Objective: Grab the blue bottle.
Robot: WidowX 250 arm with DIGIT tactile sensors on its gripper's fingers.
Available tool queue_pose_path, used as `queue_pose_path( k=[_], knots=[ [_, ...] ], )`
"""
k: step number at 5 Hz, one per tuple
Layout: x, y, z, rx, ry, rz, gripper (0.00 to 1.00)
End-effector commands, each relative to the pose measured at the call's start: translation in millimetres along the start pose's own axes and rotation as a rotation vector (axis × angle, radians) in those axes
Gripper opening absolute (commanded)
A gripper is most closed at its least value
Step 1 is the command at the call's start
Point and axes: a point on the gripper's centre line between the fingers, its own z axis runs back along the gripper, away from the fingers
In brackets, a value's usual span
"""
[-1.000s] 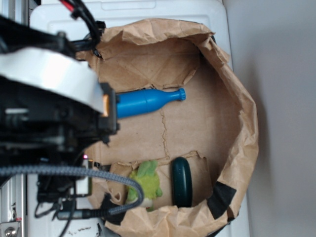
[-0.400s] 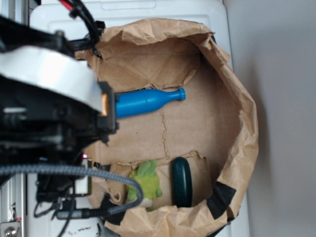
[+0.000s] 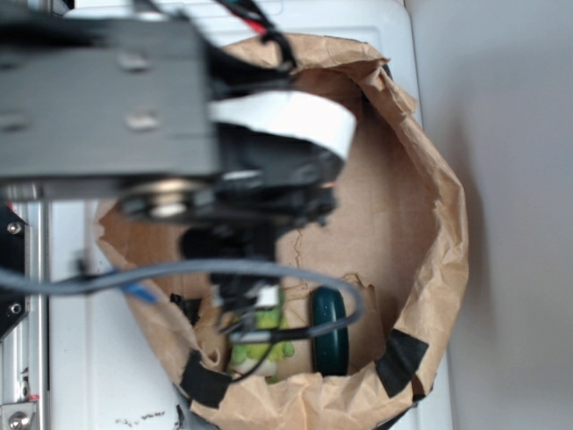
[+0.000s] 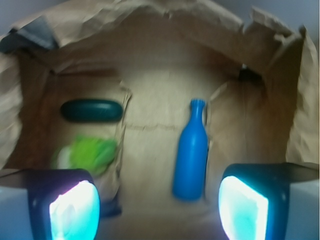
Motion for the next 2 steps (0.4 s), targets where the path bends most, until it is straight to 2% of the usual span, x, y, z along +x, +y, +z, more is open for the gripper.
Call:
queue_pose_path(
  k=[1,2],
  knots=[
    [17,29,-47,-0.024,-0.012,-0.031,1.00],
    [8,25,-73,-0.158,0.048,-0.063,1.00]
  ],
)
